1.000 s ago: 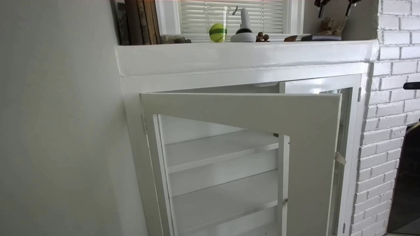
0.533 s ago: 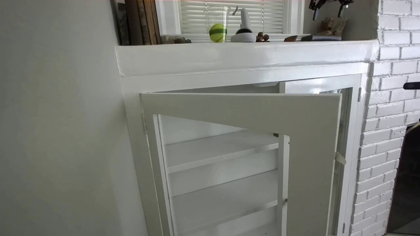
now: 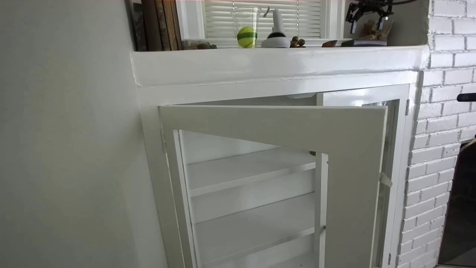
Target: Put the remote in the cabinet
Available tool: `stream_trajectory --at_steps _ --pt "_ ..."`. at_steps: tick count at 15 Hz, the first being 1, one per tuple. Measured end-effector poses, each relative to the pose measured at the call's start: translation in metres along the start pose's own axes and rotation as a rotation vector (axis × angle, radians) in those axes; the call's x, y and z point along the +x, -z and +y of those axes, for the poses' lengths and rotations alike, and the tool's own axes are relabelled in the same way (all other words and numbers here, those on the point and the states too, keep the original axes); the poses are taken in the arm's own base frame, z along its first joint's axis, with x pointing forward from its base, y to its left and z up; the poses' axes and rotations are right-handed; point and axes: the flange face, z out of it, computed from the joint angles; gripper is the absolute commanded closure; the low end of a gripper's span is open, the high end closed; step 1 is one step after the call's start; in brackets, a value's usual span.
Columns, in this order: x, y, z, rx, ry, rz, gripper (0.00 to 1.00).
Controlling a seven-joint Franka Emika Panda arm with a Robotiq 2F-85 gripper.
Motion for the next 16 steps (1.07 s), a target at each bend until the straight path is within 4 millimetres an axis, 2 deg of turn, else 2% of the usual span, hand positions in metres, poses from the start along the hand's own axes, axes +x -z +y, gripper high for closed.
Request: stream_trajectory --at_steps 4,16 --pt "0.002 -0.010 -0.005 -0.014 -0.012 -0.002 0.00" --pt "0.003 -0.022 -0.011 -0.028 -0.034 -0.005 0.00"
